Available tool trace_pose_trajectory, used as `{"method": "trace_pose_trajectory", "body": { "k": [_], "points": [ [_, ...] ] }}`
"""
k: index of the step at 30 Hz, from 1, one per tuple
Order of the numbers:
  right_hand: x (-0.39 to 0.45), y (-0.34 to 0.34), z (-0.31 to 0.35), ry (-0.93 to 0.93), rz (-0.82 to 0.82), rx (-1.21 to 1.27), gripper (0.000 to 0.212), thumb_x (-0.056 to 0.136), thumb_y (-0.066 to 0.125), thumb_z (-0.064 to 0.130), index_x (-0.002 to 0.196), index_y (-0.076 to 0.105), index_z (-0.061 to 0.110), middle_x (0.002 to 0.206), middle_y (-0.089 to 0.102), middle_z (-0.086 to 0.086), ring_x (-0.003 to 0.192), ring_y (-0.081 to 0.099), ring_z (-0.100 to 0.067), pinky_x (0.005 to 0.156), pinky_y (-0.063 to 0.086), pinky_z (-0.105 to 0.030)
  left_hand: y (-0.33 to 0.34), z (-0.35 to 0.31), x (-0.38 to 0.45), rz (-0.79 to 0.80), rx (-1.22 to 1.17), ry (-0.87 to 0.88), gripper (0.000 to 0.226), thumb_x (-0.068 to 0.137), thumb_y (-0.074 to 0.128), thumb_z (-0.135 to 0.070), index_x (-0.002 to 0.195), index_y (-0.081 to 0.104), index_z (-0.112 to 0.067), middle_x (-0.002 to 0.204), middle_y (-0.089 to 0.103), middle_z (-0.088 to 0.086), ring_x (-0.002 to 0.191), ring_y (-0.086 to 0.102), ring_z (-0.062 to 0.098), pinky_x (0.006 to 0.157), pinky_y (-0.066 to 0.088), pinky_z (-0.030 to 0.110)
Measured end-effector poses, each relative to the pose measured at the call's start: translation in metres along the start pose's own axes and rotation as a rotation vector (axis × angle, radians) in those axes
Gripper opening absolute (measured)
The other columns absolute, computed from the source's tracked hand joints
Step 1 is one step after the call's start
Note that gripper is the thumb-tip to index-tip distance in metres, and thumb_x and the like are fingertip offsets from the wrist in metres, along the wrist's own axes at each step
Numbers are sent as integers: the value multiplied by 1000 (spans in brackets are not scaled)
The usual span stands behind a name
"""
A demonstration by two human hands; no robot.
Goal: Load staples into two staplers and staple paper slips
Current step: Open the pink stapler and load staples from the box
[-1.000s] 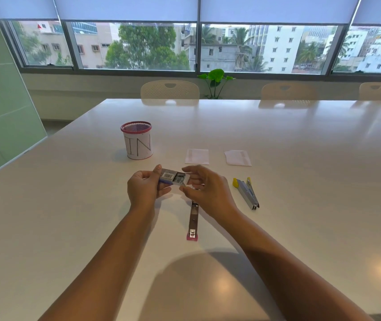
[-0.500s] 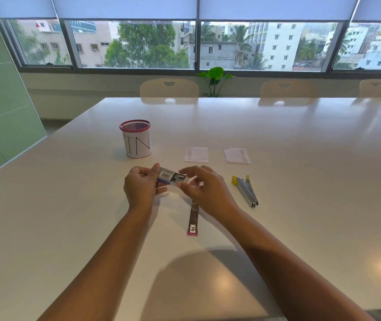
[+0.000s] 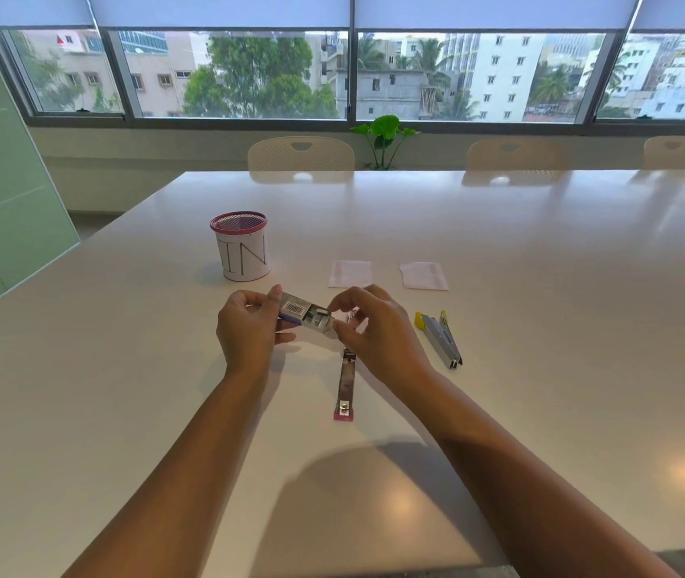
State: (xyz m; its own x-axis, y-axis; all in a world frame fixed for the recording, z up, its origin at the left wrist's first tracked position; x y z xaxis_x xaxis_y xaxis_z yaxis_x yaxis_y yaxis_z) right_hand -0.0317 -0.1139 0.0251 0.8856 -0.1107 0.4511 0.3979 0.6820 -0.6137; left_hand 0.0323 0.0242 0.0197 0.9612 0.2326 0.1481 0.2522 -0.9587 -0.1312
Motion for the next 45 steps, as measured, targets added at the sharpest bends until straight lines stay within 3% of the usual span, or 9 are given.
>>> {"method": "trace_pose_trajectory", "body": {
  "k": [7, 13, 18, 22, 27, 30, 34, 41, 45],
  "points": [
    [-1, -2, 1, -100, 142, -137, 17, 85, 65, 23, 101, 70, 21, 111, 55, 0, 84, 46, -7, 65, 35, -10, 0, 5, 5, -13, 87, 14, 31, 87, 55, -35, 99, 56, -7, 87, 63, 8, 42, 55, 13, 41, 45, 13],
    [-1, -1, 1, -128, 192, -151, 15, 86, 64, 22, 100, 69, 18, 116, 54, -3, 92, 43, -7, 76, 37, -20, 3, 11, 7, 44, 111, -38, 27, 86, 57, -35, 97, 55, -9, 85, 61, 8, 49, 50, 13, 42, 46, 15],
    [0, 1, 3, -87, 220, 3, 14, 87, 63, 19, 100, 65, 15, 108, 48, 2, 84, 48, -9, 69, 34, -8, 3, 15, 8, 96, 27, -151, 29, 87, 57, -33, 97, 57, -5, 76, 62, 8, 49, 52, 13, 49, 50, 21],
    [1, 0, 7, -37, 261, 132, 8, 89, 59, 19, 96, 61, 16, 104, 44, 6, 76, 45, 1, 67, 35, 1, 3, 18, 7, 165, -89, -226, 22, 87, 58, -28, 85, 57, -6, 63, 59, 8, 34, 53, 6, 40, 51, 17],
    [5, -5, 7, 187, 195, 566, 9, 92, 55, 19, 85, 59, 24, 84, 55, -11, 69, 46, -7, 63, 39, -14, 2, 18, 9, 191, -275, -320, 21, 88, 58, -22, 75, 54, -6, 35, 56, -2, 30, 51, 5, 37, 50, 18],
    [9, -11, 4, 342, 100, 940, 10, 92, 53, 12, 86, 61, 16, 94, 63, -5, 70, 53, -8, 60, 45, -18, 0, 16, 11, 211, -450, -397, 17, 90, 56, -18, 78, 54, -5, 35, 55, -1, 30, 50, 5, 39, 52, 19],
    [9, -17, 4, 469, 45, 1228, 10, 93, 49, 3, 87, 58, 5, 80, 68, -5, 59, 59, -7, 55, 51, -16, 2, 14, 7, 232, -496, -367, 16, 90, 55, -17, 79, 52, -6, 39, 59, -2, 33, 54, 5, 41, 52, 19],
    [6, -13, 6, 625, 184, 1307, 11, 94, 45, 7, 104, 50, 5, 71, 55, -8, 51, 54, -11, 48, 51, -18, 2, 12, 4, 227, -471, -346, 13, 91, 55, -19, 86, 53, -7, 72, 63, 13, 37, 58, 6, 42, 53, 19],
    [2, -7, 8, 638, 315, 1193, 19, 95, 48, 13, 111, 52, 2, 71, 55, -6, 51, 55, -9, 52, 53, -18, 4, 12, 2, 245, -446, -294, 13, 90, 55, -19, 91, 54, -5, 70, 64, 11, 38, 59, 6, 43, 53, 18]
  ]
}}
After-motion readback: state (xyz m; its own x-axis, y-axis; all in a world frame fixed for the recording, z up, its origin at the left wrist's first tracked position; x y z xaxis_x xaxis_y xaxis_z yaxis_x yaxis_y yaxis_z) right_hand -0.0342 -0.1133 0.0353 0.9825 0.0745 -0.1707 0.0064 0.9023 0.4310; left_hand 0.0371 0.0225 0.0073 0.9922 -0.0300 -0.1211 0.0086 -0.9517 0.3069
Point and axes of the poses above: each hand's wrist, its own x-axis towards the middle knuckle, its own y-axis out of the palm, z = x × y, the point moved 1 cm from there along x, towards the middle knuckle
